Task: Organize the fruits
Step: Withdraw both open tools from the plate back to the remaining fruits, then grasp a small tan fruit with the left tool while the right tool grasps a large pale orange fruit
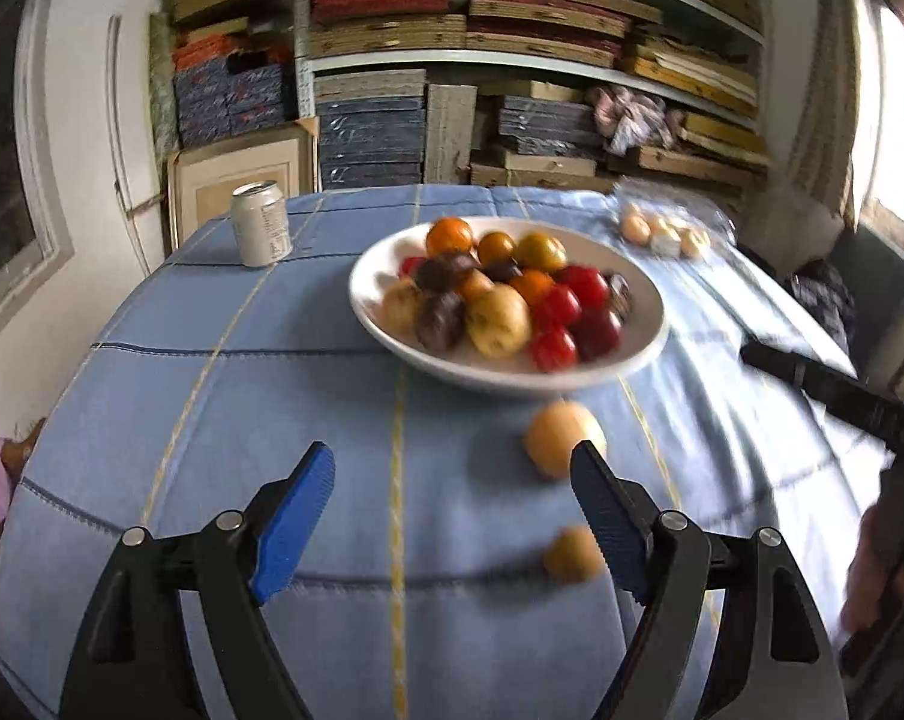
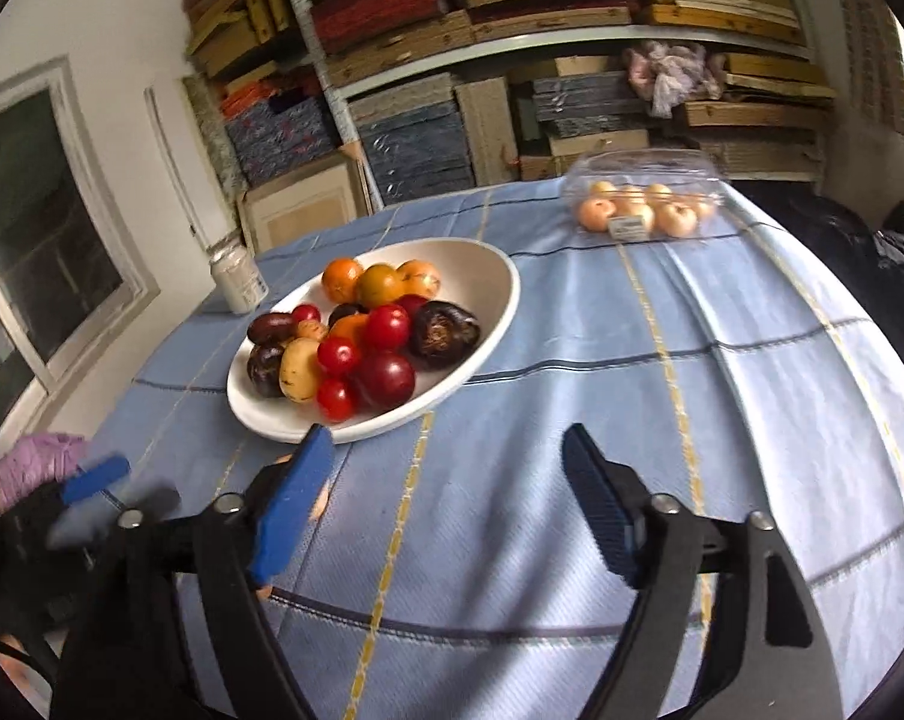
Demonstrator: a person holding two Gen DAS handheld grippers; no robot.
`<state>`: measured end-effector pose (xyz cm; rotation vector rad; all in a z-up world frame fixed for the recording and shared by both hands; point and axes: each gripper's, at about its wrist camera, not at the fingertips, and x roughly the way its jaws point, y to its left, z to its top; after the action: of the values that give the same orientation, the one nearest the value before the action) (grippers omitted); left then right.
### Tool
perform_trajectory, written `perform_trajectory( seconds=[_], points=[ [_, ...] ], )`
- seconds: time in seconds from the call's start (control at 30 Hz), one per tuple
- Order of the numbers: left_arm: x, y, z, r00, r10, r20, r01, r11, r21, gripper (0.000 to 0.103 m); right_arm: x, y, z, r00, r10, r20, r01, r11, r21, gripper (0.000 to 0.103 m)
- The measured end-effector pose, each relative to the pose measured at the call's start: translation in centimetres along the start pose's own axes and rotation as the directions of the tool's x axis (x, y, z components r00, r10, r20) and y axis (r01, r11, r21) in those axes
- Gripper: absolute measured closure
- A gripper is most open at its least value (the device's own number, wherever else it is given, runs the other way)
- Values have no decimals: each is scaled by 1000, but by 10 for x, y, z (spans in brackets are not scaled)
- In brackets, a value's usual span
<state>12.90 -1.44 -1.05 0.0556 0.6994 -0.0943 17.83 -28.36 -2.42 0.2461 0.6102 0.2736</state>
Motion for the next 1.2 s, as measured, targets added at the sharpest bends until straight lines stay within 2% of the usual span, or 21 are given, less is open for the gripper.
perform_trajectory(
  seconds=[0.1, 0.2, 0.5, 0.57, 0.67, 0.8, 0.9, 0.97, 1.07, 1.2],
  points=[
    [0, -17, -15, 1000, -19, -3, 19, 998, 58, 21, -11, -8, -6, 1000, -15, 24, 15, 1000, 24, 18],
    [1, -28, -22, 1000, -6, 8, 5, 995, 103, 22, -13, -10, -6, 999, -25, 25, 24, 999, 23, 17],
    [22, -31, -28, 997, -27, -69, 34, 994, 105, 22, -12, -5, -6, 1000, -22, 20, 22, 1000, 9, 15],
    [25, -31, -29, 996, -31, -79, 39, 994, 101, 26, -12, -4, -6, 1000, -20, 18, 20, 1000, 7, 15],
    [29, -30, -28, 994, -50, -99, 60, 994, 95, 42, -12, -4, -6, 1000, -20, 17, 20, 1000, 7, 15],
    [30, -34, -30, 992, -71, -108, 83, 990, 111, 48, -12, -3, -7, 1000, -22, 14, 21, 1000, 5, 15],
    [30, -38, -31, 990, -89, -113, 103, 987, 127, 58, -11, -2, -7, 1000, -23, 11, 23, 1000, 0, 15],
    [30, -40, -32, 987, -109, -120, 125, 983, 133, 70, -9, 0, -8, 1000, -24, 7, 24, 1000, -5, 15],
    [32, -44, -32, 984, -122, -132, 141, 980, 141, 75, -8, 1, -9, 1000, -25, 3, 25, 1000, -13, 15],
    [34, -42, -31, 980, -144, -136, 161, 979, 127, 75, -6, 2, -10, 1000, -26, 0, 26, 1000, -14, 15]
  ],
)
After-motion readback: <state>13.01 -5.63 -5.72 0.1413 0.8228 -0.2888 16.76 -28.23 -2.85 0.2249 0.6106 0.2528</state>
